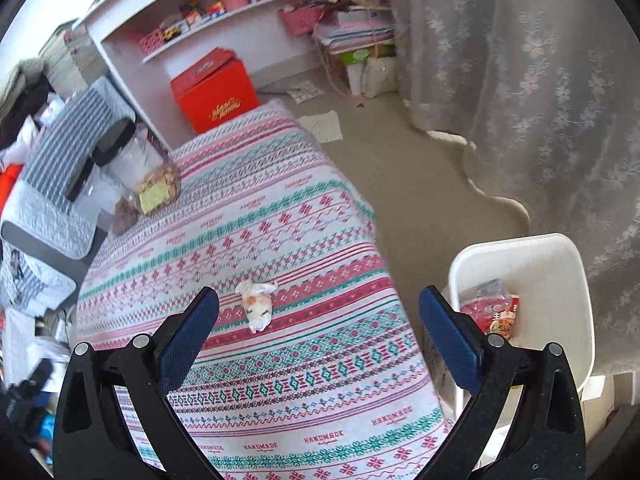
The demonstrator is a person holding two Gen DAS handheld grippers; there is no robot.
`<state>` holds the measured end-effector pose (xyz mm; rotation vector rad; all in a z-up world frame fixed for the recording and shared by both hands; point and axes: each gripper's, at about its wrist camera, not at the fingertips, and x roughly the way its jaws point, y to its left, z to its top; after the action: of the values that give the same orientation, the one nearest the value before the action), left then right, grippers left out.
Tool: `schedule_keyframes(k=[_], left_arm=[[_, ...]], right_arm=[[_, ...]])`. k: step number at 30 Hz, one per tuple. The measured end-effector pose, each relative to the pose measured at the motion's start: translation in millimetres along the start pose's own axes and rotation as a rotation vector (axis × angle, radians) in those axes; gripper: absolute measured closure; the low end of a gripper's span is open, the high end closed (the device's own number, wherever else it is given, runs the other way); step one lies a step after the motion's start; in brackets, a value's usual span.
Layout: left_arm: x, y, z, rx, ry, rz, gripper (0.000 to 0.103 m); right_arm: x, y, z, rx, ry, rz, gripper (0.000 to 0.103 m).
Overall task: Collect trash
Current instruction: 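Grasp the crumpled white paper with the left gripper and lift it, then grasp the small tissue wrap with the right gripper while the left gripper holds the paper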
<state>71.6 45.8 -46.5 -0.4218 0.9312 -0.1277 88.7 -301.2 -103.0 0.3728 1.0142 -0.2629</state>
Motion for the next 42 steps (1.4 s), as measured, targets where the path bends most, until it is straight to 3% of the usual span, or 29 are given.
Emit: schedule_keyframes(k=[2,5,12,15,16,18,22,25,32,37,42], left_arm=[[-18.9,14.0,9.4,0.034,-0.089,0.067,0.066],[-35.6,25.2,20.6,0.092,-0.158,0.113,0.065],[-46.8,38.6,25.6,0.178,-0.172,0.127,0.065],[-41.2,46.9,25.4,0.176,-0.151,0.146,0.065],[-40.3,50.1,26.0,0.175,-0.147,0.151,0.065],[-39.9,55.8,25.4,0.175,-0.145,0.162,0.065],[-43.3,66.2,23.3,0.167,-0.147,0.178,0.065],[-43.7,71.4,22.9,0.159,-0.141,0.187,0.065],[-38.6,67.8,22.1,0.169,-0.15,0.217,0.065],[-35.1,61.6,23.7,0.169,-0.168,0.214,0.065],[-36.9,53.4,25.4,0.154,-0.198,0.189,0.065]], right_arm=[[28.6,15.9,-5.5,-0.039,0.069,0.005,0.007],[68.3,29.1,-10.2,-0.044,0.167,0.002,0.008],[124.8,52.3,-14.7,-0.089,0.271,-0.008,0.03],[127.2,60.9,-14.5,-0.101,0.248,-0.016,0.029],[127.6,62.5,-14.1,-0.099,0.249,-0.007,0.032],[128.9,67.5,-13.8,-0.103,0.242,-0.023,0.045],[127.8,68.1,-16.6,-0.12,0.228,-0.047,0.049],[124.7,66.5,-17.9,-0.143,0.212,-0.079,0.074],[102.8,65.6,-10.9,-0.08,0.167,0.039,0.076],[51.5,82.3,2.5,-0.108,0.034,0.126,0.076],[-8.5,83.8,9.5,-0.131,-0.135,0.161,0.076]])
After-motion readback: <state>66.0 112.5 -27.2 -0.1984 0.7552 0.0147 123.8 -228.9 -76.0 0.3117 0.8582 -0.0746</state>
